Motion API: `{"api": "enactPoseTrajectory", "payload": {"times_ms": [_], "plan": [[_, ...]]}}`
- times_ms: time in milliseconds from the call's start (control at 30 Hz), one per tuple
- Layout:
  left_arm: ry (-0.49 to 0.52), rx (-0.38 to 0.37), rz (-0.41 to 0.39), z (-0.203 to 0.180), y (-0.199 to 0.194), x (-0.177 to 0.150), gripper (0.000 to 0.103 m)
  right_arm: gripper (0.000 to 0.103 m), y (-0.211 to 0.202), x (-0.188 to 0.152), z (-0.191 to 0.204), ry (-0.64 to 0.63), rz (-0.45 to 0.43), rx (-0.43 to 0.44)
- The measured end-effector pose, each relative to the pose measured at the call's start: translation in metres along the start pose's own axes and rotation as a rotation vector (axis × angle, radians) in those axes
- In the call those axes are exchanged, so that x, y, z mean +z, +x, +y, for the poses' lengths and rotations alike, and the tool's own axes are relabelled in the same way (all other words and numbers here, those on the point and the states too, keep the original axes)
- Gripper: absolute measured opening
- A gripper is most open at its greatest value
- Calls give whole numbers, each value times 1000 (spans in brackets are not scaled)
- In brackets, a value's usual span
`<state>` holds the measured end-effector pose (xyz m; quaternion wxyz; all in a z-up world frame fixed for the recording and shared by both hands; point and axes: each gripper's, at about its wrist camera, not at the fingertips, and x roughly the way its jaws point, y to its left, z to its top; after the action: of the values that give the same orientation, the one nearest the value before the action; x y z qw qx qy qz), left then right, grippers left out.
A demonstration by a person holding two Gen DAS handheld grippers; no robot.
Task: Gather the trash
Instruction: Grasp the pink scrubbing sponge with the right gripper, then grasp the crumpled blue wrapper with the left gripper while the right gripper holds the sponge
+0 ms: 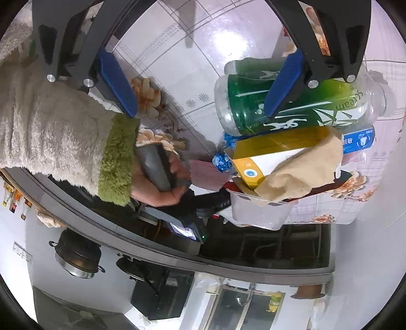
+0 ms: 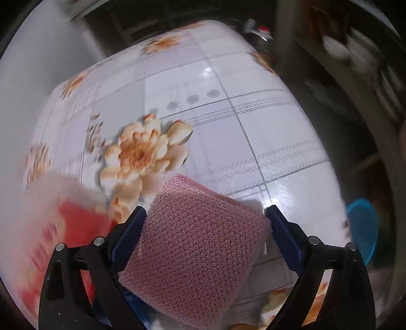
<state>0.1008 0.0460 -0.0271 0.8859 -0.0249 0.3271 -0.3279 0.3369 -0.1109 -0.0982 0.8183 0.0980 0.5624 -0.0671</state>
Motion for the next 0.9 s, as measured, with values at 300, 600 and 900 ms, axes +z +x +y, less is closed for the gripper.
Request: {"api": "enactPoseTrajectory", "payload": {"times_ms": [300, 600, 900], "plan": [[81, -31, 31, -19, 11, -6, 98, 90, -32, -72, -46, -206, -67, 53], [171, -29, 65, -47, 32, -9, 97, 90, -46, -116, -55, -323, -122, 90], [240, 50, 73, -61, 41, -7, 87, 73, -82, -82, -14, -312, -228, 377]]}}
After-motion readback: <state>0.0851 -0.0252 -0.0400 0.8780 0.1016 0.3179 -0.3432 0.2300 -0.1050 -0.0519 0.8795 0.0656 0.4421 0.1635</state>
